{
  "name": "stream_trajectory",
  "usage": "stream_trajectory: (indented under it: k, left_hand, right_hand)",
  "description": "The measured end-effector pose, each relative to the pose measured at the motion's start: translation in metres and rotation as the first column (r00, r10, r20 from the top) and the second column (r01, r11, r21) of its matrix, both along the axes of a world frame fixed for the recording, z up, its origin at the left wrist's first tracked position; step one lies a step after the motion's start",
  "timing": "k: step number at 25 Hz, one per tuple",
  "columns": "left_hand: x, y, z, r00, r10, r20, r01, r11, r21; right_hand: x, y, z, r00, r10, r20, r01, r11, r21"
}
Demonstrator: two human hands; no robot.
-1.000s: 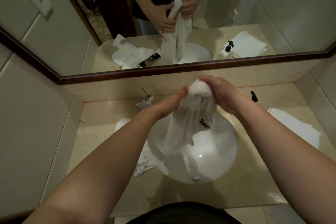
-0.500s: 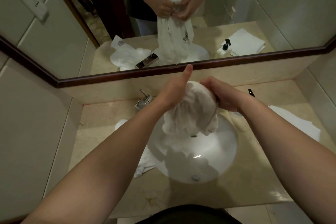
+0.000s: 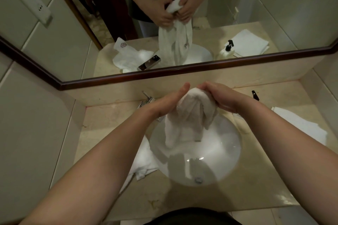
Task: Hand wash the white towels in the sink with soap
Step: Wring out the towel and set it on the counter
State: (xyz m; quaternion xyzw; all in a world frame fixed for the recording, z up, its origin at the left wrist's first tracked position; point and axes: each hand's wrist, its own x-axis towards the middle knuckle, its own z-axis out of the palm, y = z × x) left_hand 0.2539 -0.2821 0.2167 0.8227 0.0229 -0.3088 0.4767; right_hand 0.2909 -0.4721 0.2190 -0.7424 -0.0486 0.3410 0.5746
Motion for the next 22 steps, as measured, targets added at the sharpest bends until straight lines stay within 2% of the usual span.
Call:
stream_trajectory:
  k: [4,6,8,11,13,16,18,20,22]
  left_hand:
    - [-0.005,-0.002,-0.001,0.996,0.085,0.008,-0.085,0.996,0.016]
    - [-0.003,-0.006,0.004,0.983,0.179,0.048,-0.18,0.984,0.01]
    - [-0.001,-0.014,0.015,0.967,0.185,0.178,-0.185,0.983,-0.017]
    - [0.006,-0.026,0.034,0.94,0.097,0.327,-0.117,0.992,0.041]
    - [0.013,-0.021,0.028,0.921,0.067,0.384,-0.117,0.987,0.108]
    - [0.017,-0.007,0.011,0.937,0.048,0.345,-0.106,0.983,0.151]
    - [0.015,-0.002,0.007,0.964,-0.031,0.263,-0.015,0.985,0.172]
    - [0.009,-0.003,0.011,0.988,-0.09,0.127,0.075,0.99,0.121]
    - [0.009,-0.003,0.018,0.992,-0.113,0.057,0.112,0.994,0.015]
  right_hand:
    - [0.002,-0.005,0.003,0.998,0.064,0.007,-0.064,0.998,-0.012]
    - [0.007,-0.011,0.006,0.983,0.159,-0.089,-0.164,0.985,-0.057]
    - [0.011,-0.012,0.004,0.938,0.278,-0.207,-0.299,0.951,-0.075]
    - [0.014,-0.005,-0.005,0.893,0.34,-0.296,-0.331,0.94,0.081]
    - [0.013,-0.003,-0.003,0.899,0.342,-0.272,-0.314,0.939,0.143]
    - [0.01,-0.003,0.001,0.947,0.243,-0.211,-0.214,0.965,0.152]
    - [0.011,-0.001,0.0,0.977,0.128,-0.171,-0.098,0.98,0.172]
    - [0.012,0.003,-0.002,0.994,0.048,-0.1,-0.027,0.978,0.208]
    - [0.013,0.007,-0.001,1.0,-0.016,-0.025,0.021,0.972,0.235]
